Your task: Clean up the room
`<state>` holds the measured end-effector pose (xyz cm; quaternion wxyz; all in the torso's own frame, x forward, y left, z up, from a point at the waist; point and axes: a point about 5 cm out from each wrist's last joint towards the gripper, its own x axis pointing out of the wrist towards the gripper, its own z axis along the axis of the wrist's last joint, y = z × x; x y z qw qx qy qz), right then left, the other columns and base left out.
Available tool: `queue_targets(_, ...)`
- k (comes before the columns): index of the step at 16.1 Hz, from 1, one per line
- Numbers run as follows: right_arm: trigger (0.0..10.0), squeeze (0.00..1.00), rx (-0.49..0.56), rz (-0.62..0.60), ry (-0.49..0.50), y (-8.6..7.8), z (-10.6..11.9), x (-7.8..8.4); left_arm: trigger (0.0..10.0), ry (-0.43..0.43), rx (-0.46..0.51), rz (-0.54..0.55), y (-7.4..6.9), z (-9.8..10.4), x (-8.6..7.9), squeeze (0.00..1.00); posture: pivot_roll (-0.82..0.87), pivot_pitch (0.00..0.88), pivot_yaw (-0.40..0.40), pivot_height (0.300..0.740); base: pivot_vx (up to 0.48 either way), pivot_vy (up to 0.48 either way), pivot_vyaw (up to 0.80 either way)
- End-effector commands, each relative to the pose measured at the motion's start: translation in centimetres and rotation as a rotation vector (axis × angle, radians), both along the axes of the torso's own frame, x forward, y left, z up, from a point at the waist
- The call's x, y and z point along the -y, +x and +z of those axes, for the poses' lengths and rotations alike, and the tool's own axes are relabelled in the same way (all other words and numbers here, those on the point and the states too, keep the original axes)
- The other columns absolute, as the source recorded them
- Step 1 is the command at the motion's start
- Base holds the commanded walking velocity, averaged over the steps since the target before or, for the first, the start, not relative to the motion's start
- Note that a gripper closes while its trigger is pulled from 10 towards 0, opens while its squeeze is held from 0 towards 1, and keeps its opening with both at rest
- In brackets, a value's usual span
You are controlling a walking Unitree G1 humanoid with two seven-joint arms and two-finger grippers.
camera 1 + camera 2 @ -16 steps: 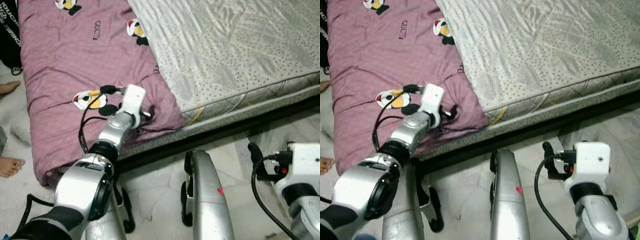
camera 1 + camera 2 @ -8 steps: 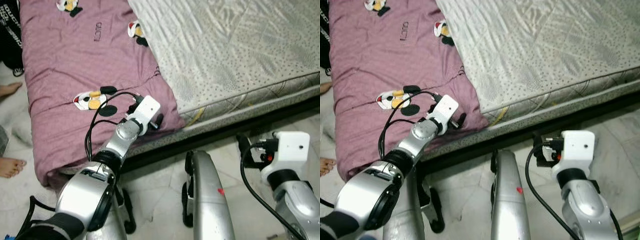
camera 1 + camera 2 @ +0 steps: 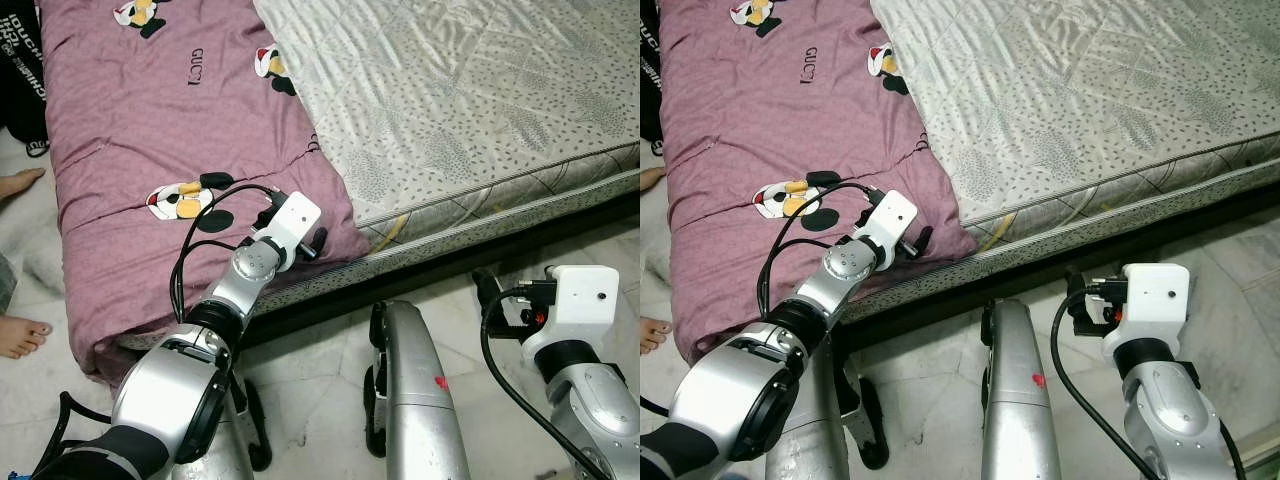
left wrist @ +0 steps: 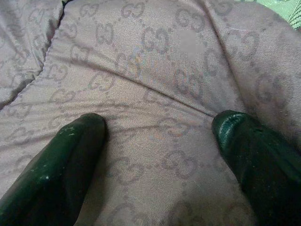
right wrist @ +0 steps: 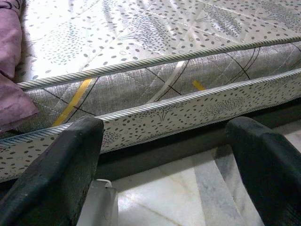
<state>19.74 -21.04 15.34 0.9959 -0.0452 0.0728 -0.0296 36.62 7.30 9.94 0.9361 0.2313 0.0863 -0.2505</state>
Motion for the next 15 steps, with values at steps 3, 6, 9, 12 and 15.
queue_targets(3,10.0,0.0,-0.012,-0.007,0.001,-0.3,-0.2,0.1,10.0,0.037,-0.083,-0.032,-1.2,-2.2,0.3,0.0,-0.3,0.235,0.038,0.531,0.0,0.0,0.0)
queue_targets(6,10.0,0.0,0.001,-0.001,0.009,0.1,-0.2,-0.1,10.0,0.02,-0.045,-0.007,-1.1,-1.9,0.0,0.0,-0.29,0.229,0.039,0.531,0.0,0.0,0.0)
queue_targets(9,10.0,0.0,0.192,0.197,0.141,11.2,0.4,-7.4,10.0,-0.33,0.553,0.511,-4.8,5.2,-10.3,0.0,-0.01,0.0,0.009,0.531,0.0,0.0,0.0)
queue_targets(12,10.0,0.0,0.187,0.224,0.148,11.2,0.0,-8.0,10.0,-0.311,0.58,0.508,-4.7,5.8,-10.4,0.0,-0.01,0.0,-0.003,0.531,0.0,0.0,0.0)
queue_targets(15,10.0,0.0,0.239,0.203,0.145,12.3,-0.4,-7.3,10.0,-0.328,0.58,0.516,-6.2,6.7,-10.4,0.0,-0.02,0.0,0.016,0.531,0.0,0.0,0.0)
